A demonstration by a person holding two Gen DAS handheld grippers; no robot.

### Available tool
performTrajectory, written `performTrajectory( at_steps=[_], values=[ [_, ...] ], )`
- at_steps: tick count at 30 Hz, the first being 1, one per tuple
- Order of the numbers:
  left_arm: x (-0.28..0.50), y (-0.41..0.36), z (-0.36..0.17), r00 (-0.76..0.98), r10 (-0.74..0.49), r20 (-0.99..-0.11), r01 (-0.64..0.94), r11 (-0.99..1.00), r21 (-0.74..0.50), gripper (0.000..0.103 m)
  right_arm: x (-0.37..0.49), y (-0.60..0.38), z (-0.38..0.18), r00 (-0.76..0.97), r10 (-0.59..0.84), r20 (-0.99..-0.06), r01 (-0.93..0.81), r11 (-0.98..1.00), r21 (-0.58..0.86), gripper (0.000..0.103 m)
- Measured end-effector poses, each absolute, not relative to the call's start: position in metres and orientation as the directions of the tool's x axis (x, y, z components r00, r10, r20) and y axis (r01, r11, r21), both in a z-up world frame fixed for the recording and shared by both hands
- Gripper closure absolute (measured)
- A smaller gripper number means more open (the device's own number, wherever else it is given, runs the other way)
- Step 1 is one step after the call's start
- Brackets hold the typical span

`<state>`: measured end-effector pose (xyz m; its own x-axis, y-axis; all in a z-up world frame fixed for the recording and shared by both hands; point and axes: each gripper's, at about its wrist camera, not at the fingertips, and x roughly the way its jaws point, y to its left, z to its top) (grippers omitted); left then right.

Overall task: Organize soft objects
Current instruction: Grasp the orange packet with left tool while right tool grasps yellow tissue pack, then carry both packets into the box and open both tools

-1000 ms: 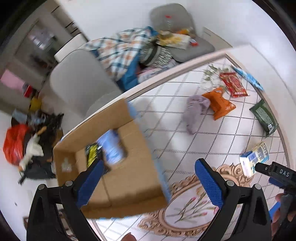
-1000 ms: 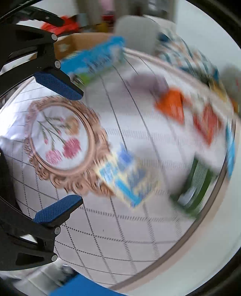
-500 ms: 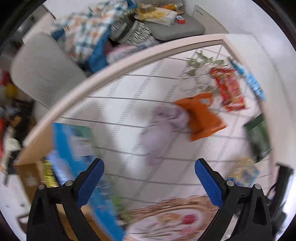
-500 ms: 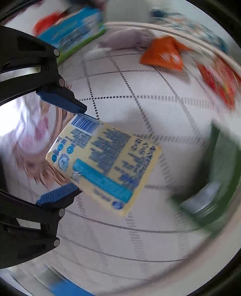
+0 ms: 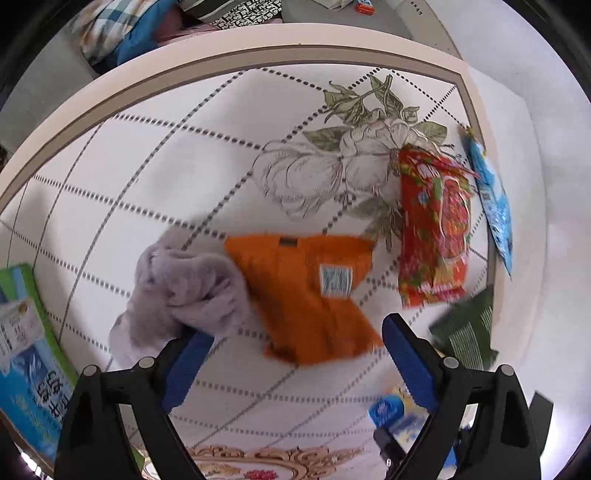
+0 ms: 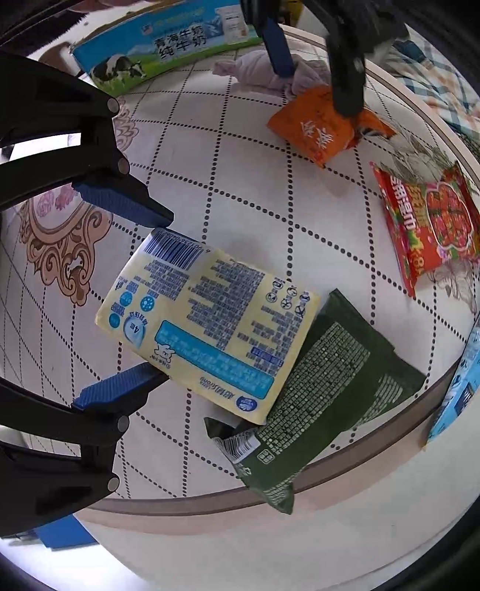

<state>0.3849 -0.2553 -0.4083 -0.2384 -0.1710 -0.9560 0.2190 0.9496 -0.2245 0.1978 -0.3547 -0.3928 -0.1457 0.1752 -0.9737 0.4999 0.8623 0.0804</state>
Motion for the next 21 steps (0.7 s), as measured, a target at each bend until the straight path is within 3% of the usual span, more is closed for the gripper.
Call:
performTrajectory(
  at_steps=[12,21],
  values=[
    [0.359,-0.284,-0.397,-0.162,-0.114,-0.980,0.302,0.940,-0.159,0.069,0.190,-0.378,-0.410,-0.104,0.204,-0.973,0.583,0.806,0.106,0.029],
    [0.306,-0.256,-0.367,-0.143,-0.181,-0.973,0.280,0.936,-0.215,0.069,0.177,-0.379,-0.377,-0.029,0.226,-0.974,0.551,0.816,0.173,0.032]
  ],
)
